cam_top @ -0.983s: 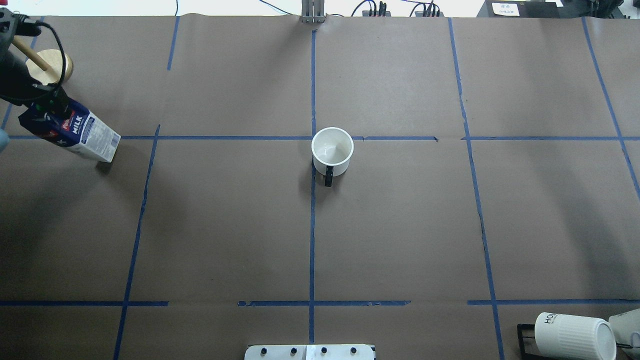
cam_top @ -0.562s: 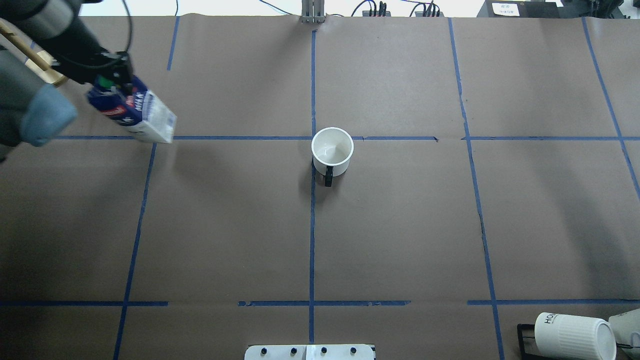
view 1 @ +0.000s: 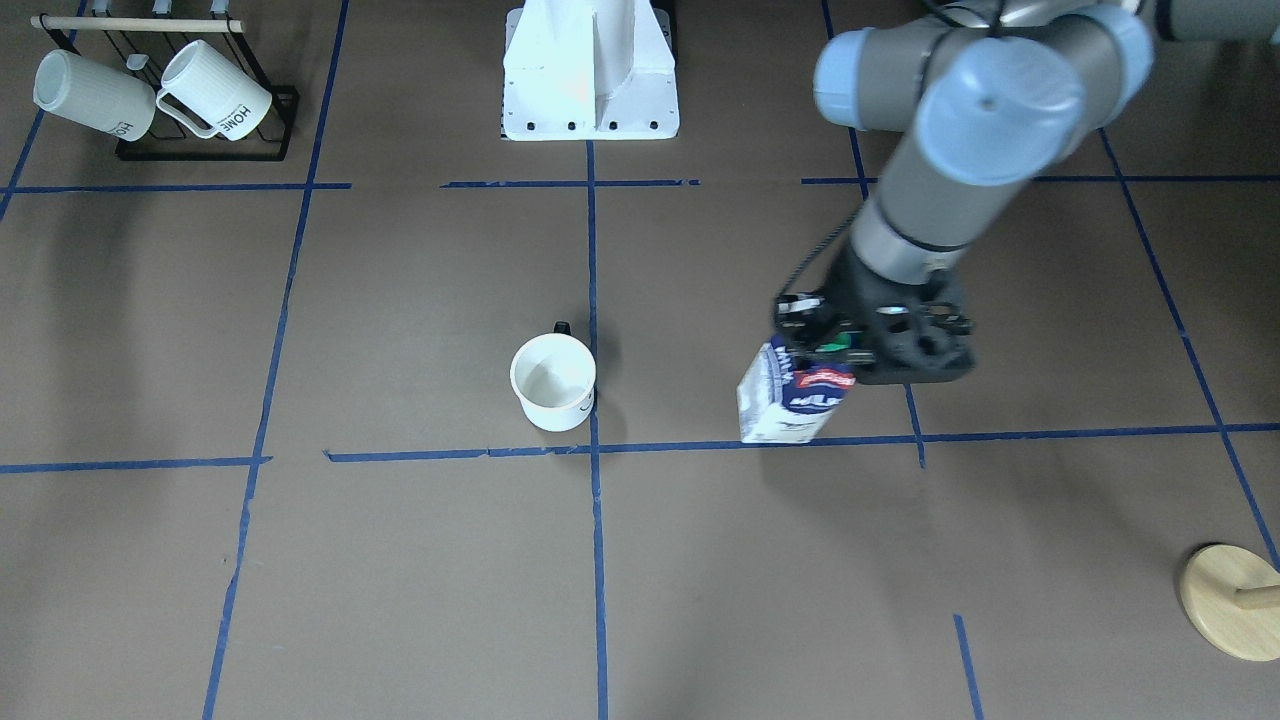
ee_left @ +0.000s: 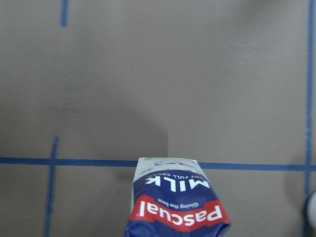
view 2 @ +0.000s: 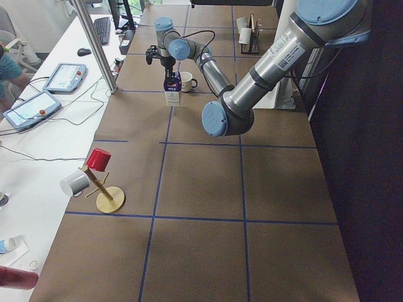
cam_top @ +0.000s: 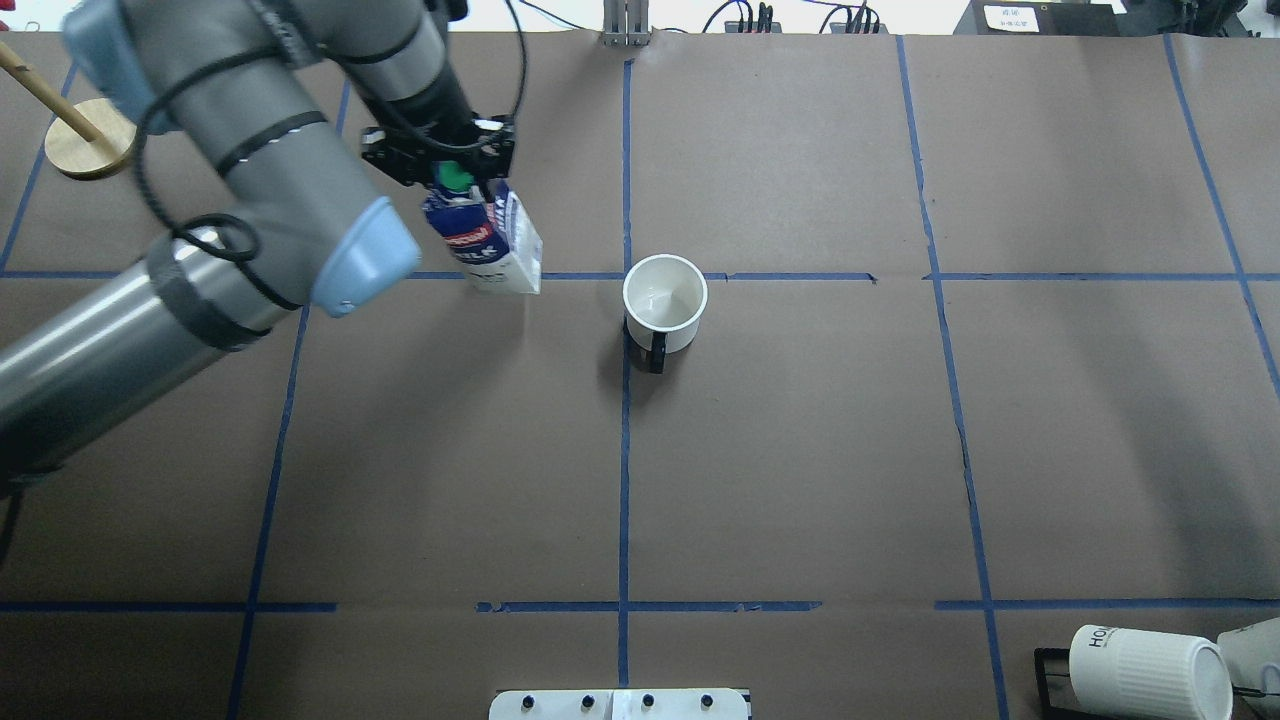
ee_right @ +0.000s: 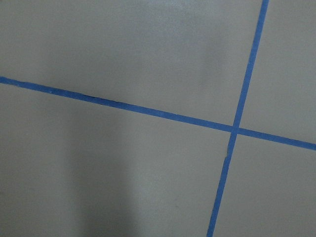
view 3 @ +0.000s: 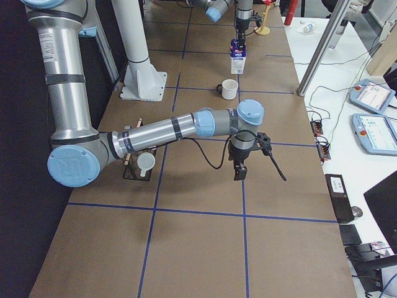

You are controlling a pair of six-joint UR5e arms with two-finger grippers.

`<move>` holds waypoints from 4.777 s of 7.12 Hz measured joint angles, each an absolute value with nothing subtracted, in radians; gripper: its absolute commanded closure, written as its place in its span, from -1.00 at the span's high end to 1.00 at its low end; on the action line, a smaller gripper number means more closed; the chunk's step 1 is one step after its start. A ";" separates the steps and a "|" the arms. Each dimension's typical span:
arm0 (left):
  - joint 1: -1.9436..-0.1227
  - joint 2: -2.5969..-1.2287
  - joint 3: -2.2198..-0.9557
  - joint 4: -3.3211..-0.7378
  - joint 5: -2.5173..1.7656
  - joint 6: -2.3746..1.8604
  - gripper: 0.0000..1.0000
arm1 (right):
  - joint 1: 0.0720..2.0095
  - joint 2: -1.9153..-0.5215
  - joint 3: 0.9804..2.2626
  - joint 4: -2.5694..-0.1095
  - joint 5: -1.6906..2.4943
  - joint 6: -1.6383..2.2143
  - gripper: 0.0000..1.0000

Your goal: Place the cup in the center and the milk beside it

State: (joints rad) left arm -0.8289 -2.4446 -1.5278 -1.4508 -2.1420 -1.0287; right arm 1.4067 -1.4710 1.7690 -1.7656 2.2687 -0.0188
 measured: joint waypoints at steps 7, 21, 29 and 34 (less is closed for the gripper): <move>-0.708 -2.514 -1.457 -1.451 -2.078 -1.077 1.00 | 1.407 -1.477 1.769 -1.766 2.269 -0.018 1.00; -1.520 -1.590 -1.772 -1.344 -2.361 0.224 1.00 | 1.522 -1.694 1.795 -1.680 2.308 -0.020 1.00; -1.549 -1.464 -1.710 -1.440 -2.309 0.229 1.00 | 1.522 -1.691 1.793 -1.680 2.309 -0.020 1.00; -1.549 -1.461 -1.716 -1.440 -2.315 0.232 1.00 | 1.522 -1.691 1.795 -1.680 2.312 -0.020 1.00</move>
State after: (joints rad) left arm -1.5493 -1.4609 -1.7163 -1.4404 -2.3147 0.2316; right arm 1.5217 -1.6907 1.7945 -1.6797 2.3119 -0.0198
